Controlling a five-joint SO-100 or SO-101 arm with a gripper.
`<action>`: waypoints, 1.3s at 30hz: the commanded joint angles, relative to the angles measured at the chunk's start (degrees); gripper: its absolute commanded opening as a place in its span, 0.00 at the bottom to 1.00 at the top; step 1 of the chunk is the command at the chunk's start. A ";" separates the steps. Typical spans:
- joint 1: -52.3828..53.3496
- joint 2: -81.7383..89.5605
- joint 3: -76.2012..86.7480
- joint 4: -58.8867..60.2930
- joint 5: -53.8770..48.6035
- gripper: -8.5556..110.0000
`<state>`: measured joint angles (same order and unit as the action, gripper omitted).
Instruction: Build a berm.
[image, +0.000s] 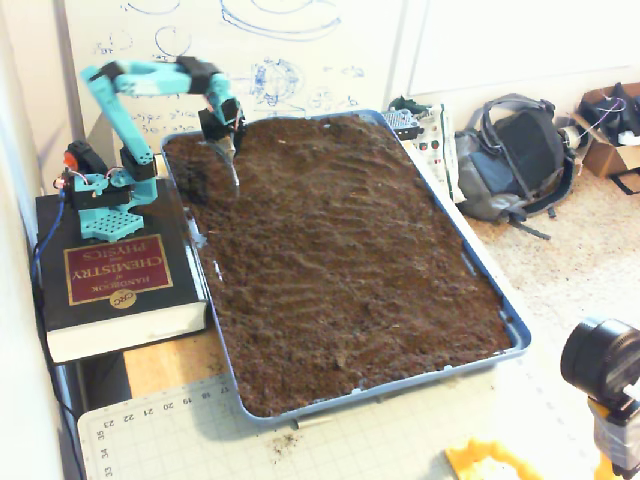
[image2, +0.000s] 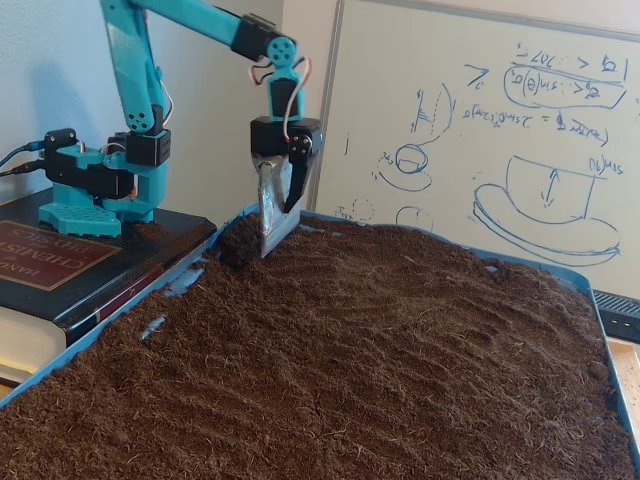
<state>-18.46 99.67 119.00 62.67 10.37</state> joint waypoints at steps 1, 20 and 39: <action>-5.54 -4.13 -11.60 8.88 -0.53 0.08; -7.21 -32.87 -29.97 17.58 -0.62 0.08; -0.97 -45.35 -36.56 17.49 -0.62 0.08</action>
<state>-20.57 54.40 82.71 79.63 10.20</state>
